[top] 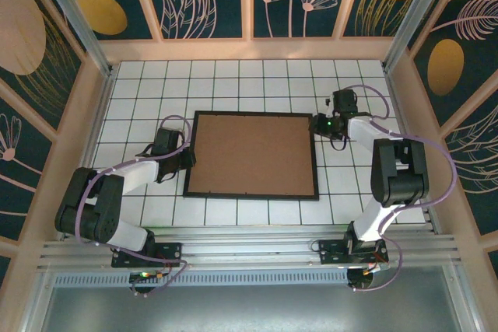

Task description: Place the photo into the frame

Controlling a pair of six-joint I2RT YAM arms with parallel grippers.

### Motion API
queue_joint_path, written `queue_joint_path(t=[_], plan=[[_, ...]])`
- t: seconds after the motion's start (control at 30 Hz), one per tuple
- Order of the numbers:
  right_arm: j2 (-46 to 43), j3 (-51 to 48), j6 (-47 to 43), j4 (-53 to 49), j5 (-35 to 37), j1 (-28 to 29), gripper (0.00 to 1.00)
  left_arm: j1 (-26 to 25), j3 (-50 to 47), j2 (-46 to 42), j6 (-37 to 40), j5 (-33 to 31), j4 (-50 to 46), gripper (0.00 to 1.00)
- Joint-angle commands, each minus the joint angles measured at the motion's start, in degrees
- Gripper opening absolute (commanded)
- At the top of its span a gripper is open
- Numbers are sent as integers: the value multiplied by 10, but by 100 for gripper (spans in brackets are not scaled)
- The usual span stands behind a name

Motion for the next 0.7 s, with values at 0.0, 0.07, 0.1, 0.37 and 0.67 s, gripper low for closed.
queue_joint_path(t=[0.0, 0.07, 0.1, 0.37, 0.67], plan=[[12, 6, -6, -21, 11, 0, 36, -5, 8, 6, 1, -8, 16, 22], [19, 12, -9, -20, 10, 0, 35, -4, 8, 4, 1, -9, 15, 22], [23, 15, -9, -20, 11, 0, 34, -5, 7, 4, 2, -9, 16, 22], [49, 22, -11, -12, 4, 5, 32, -4, 6, 6, 1, -3, 20, 22], [68, 17, -9, 4, -11, 14, 31, -5, 7, 14, 1, 2, 25, 22]])
